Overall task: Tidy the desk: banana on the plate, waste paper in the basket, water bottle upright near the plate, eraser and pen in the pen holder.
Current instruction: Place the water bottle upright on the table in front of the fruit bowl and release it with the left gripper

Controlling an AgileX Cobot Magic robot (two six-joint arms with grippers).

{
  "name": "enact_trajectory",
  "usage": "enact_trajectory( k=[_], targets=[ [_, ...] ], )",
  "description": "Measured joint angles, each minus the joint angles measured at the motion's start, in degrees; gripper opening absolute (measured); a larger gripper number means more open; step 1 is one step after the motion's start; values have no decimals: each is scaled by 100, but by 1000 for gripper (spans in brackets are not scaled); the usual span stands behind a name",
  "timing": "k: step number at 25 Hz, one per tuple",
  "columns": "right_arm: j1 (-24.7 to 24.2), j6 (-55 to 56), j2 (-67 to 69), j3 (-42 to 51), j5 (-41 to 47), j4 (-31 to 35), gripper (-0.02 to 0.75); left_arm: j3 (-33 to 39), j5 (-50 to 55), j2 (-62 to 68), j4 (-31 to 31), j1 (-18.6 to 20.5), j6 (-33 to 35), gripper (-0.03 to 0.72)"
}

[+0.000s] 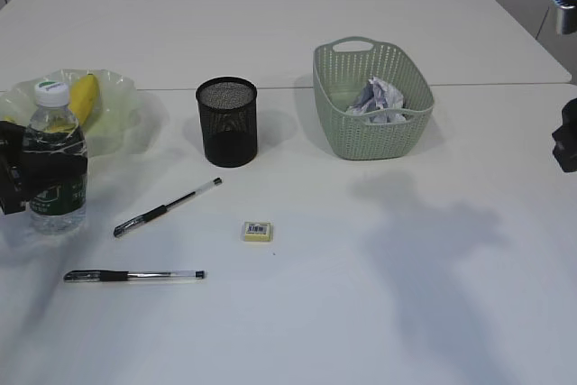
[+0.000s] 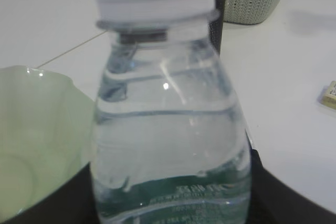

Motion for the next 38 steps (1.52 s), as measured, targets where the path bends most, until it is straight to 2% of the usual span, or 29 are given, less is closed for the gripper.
enact_trajectory(
  k=[6, 18, 26, 35, 38],
  targets=[
    [0, 0, 0, 0, -34, -10, 501, -4, 60, 53, -39, 0, 22, 368],
    [0, 0, 0, 0, -37, -10, 501, -4, 60, 56, -46, 0, 35, 426],
    [0, -17, 0, 0, -37, -22, 501, -4, 101, 56, -51, 0, 35, 535],
    [0, -39, 0, 0, -37, -81, 501, -31, 114, 56, -78, 0, 35, 554],
    [0, -39, 0, 0, -27, -94, 501, -31, 114, -24, -78, 0, -20, 588]
  ],
)
